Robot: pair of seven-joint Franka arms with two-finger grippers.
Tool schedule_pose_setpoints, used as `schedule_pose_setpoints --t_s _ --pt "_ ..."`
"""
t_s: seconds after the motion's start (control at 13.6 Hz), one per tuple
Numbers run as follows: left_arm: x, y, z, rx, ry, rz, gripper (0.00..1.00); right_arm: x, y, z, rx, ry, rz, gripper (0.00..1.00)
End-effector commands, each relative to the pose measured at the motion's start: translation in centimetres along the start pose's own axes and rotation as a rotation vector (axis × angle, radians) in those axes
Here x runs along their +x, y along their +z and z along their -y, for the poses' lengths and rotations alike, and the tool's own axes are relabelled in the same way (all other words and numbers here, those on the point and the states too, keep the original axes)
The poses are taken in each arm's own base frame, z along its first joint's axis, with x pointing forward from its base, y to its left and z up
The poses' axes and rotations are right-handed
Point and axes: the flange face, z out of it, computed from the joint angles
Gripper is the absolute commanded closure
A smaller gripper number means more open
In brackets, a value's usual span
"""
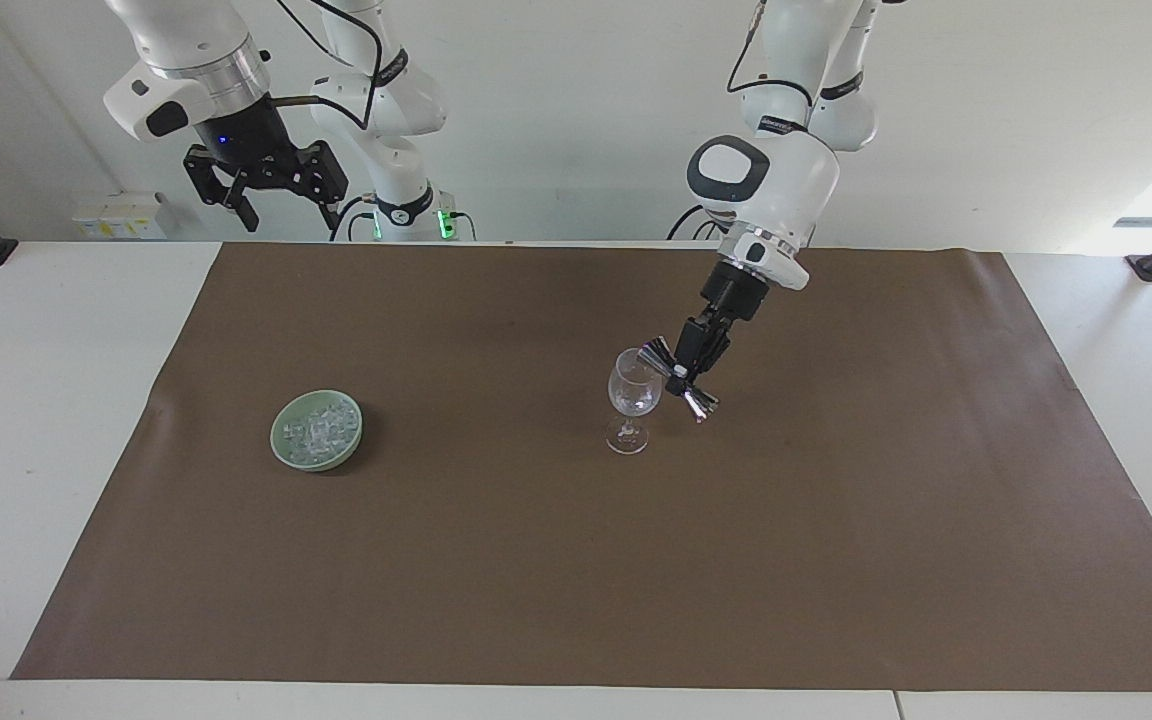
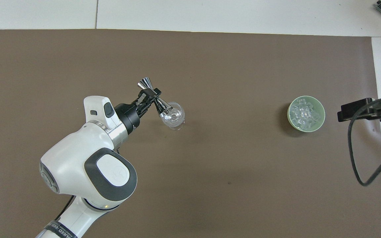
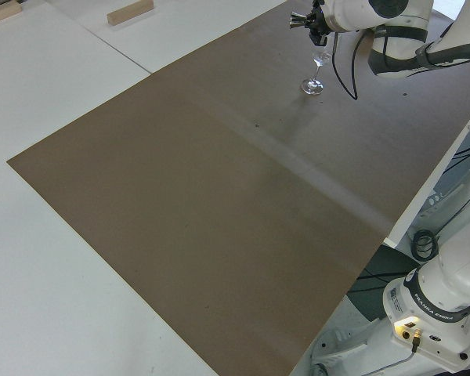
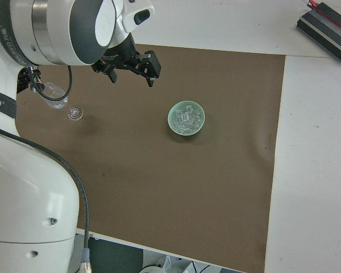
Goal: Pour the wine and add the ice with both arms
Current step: 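Tilt the jigger over the wine glass with the left gripper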
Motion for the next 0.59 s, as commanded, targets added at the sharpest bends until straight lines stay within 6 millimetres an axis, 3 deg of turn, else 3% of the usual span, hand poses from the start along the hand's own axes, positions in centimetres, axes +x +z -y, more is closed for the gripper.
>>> schedule_pose_setpoints --t_s 0.0,0.37,0.51 --pt "0.03 0.43 -1.14 -0.019 0.008 -0.040 1.00 -0.42 0.03 -0.18 0.006 -0.007 -0.005 0.00" --pt "0.35 0.43 -1.39 -0.027 -0.016 -0.084 1.00 -0.42 0.03 -0.18 0.006 -0.007 -0.005 0.00" --pt "-0.41 0.64 -1.29 -0.023 -0.010 -0.089 1.00 -0.42 0.03 -0.18 0.006 -0.007 -0.005 0.00"
